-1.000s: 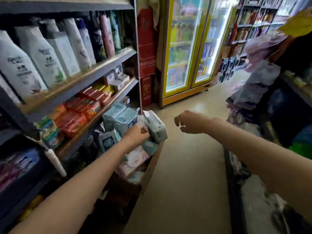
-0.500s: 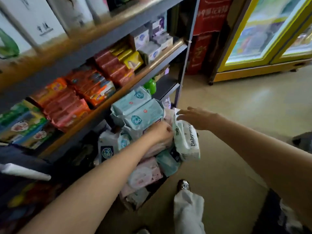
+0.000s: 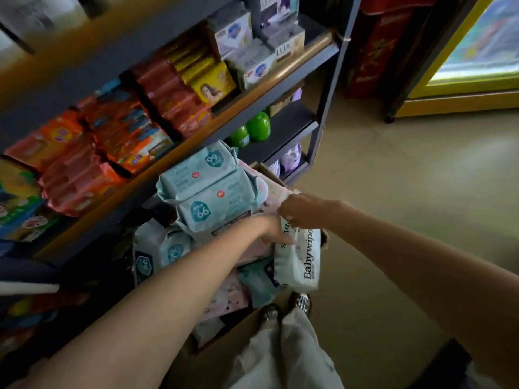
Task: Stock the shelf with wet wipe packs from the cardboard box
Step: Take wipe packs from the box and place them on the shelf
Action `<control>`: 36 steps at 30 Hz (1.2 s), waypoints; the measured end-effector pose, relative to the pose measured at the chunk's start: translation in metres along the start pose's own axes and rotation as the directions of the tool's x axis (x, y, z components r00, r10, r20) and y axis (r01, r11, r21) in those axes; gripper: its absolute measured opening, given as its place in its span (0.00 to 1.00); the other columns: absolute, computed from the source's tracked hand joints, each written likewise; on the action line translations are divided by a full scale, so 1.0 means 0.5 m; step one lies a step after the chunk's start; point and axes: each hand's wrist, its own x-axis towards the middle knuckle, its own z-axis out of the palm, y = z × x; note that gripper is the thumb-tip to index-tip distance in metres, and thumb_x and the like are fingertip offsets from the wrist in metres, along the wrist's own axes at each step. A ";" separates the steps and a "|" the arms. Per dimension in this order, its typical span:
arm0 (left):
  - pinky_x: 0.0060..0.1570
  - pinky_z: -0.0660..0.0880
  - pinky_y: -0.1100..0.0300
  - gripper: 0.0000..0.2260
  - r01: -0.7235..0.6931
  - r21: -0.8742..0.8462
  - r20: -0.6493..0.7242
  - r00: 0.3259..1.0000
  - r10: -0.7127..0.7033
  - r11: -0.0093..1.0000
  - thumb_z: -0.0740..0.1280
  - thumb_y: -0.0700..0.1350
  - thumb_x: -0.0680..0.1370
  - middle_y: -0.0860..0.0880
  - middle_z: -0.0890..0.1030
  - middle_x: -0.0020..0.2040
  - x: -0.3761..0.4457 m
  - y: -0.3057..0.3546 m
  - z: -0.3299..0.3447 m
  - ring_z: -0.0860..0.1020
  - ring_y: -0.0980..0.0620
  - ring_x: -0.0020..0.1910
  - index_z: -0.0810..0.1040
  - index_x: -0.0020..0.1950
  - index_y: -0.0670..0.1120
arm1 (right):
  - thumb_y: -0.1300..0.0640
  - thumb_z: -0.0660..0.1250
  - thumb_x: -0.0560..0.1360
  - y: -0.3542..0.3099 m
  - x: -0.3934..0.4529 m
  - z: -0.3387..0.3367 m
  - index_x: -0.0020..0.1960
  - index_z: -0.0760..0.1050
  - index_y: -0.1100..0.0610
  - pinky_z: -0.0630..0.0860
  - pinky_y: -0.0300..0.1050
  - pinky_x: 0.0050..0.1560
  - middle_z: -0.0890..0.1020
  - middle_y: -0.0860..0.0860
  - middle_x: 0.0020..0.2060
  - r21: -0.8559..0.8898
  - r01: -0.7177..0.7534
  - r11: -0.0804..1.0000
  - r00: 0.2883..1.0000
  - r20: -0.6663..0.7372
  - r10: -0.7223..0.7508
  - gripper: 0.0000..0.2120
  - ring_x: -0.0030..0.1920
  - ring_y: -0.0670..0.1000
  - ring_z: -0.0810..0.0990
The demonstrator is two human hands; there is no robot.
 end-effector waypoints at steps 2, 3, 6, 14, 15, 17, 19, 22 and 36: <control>0.44 0.70 0.58 0.13 0.014 0.064 -0.055 0.998 -0.010 0.998 0.62 0.52 0.78 0.46 0.76 0.39 -0.011 0.021 -0.010 0.72 0.49 0.41 0.75 0.47 0.42 | 0.61 0.60 0.77 0.010 -0.031 -0.008 0.58 0.74 0.61 0.73 0.46 0.52 0.78 0.57 0.55 0.030 -0.032 0.999 0.999 -0.034 0.033 0.11 0.55 0.57 0.77; 0.39 0.69 0.62 0.11 0.001 0.062 -0.085 0.996 0.004 0.998 0.63 0.49 0.78 0.48 0.74 0.36 -0.023 0.036 -0.022 0.72 0.50 0.37 0.73 0.40 0.44 | 0.61 0.61 0.76 0.014 -0.053 -0.015 0.55 0.74 0.61 0.75 0.47 0.52 0.78 0.58 0.54 0.046 -0.066 0.997 0.997 -0.042 0.068 0.10 0.54 0.58 0.78; 0.25 0.66 0.71 0.08 -0.073 -0.009 -0.128 0.989 0.071 0.997 0.64 0.42 0.76 0.51 0.70 0.32 -0.073 0.074 -0.077 0.69 0.56 0.30 0.74 0.37 0.41 | 0.62 0.62 0.75 0.016 -0.118 -0.064 0.53 0.75 0.61 0.73 0.48 0.49 0.79 0.60 0.51 0.125 -0.157 0.980 0.983 -0.080 0.167 0.08 0.52 0.58 0.77; 0.46 0.72 0.56 0.10 -0.265 0.601 -0.395 0.722 0.569 0.754 0.66 0.47 0.75 0.42 0.80 0.51 -0.329 0.380 -0.158 0.79 0.43 0.52 0.80 0.49 0.42 | 0.59 0.63 0.75 0.006 -0.527 -0.229 0.50 0.76 0.57 0.72 0.44 0.44 0.81 0.56 0.48 0.337 -0.644 0.687 0.573 -0.382 0.725 0.06 0.51 0.57 0.79; 0.48 0.73 0.55 0.09 -0.269 0.674 -0.416 0.631 0.654 0.688 0.64 0.46 0.76 0.42 0.80 0.53 -0.364 0.436 -0.155 0.78 0.42 0.54 0.79 0.50 0.43 | 0.59 0.62 0.75 0.002 -0.594 -0.240 0.50 0.76 0.57 0.73 0.44 0.45 0.81 0.57 0.47 0.369 -0.694 0.618 0.476 -0.409 0.779 0.06 0.50 0.57 0.80; 0.55 0.72 0.52 0.10 -0.267 0.788 -0.387 0.485 0.784 0.554 0.60 0.45 0.78 0.41 0.79 0.56 -0.440 0.545 -0.146 0.76 0.41 0.58 0.78 0.54 0.43 | 0.60 0.61 0.75 -0.016 -0.726 -0.254 0.50 0.76 0.58 0.78 0.49 0.48 0.81 0.58 0.49 0.438 -0.758 0.484 0.270 -0.465 0.843 0.06 0.49 0.59 0.81; 0.56 0.71 0.52 0.12 -0.259 0.844 -0.382 0.324 0.866 0.470 0.58 0.47 0.79 0.40 0.78 0.58 -0.514 0.640 -0.138 0.75 0.39 0.59 0.76 0.56 0.44 | 0.61 0.61 0.75 -0.050 -0.846 -0.272 0.50 0.76 0.58 0.77 0.49 0.49 0.81 0.58 0.48 0.470 -0.801 0.372 0.090 -0.520 0.850 0.06 0.49 0.59 0.81; 0.66 0.61 0.52 0.11 -0.243 0.923 -0.306 0.009 0.952 0.299 0.58 0.48 0.79 0.42 0.80 0.55 -0.618 0.801 -0.085 0.76 0.43 0.59 0.76 0.54 0.46 | 0.61 0.60 0.75 -0.121 -1.044 -0.286 0.51 0.73 0.57 0.70 0.47 0.43 0.80 0.56 0.50 0.401 -0.901 0.167 -0.130 -0.614 0.778 0.06 0.52 0.59 0.79; 0.65 0.60 0.48 0.14 -0.344 0.891 -0.048 -0.722 0.690 -0.298 0.57 0.52 0.80 0.47 0.80 0.55 -1.033 1.329 0.390 0.76 0.44 0.58 0.77 0.53 0.45 | 0.67 0.57 0.76 -0.498 -1.709 -0.174 0.62 0.66 0.61 0.69 0.49 0.40 0.78 0.62 0.47 0.312 -0.688 -0.655 -0.661 -0.642 0.388 0.14 0.48 0.62 0.79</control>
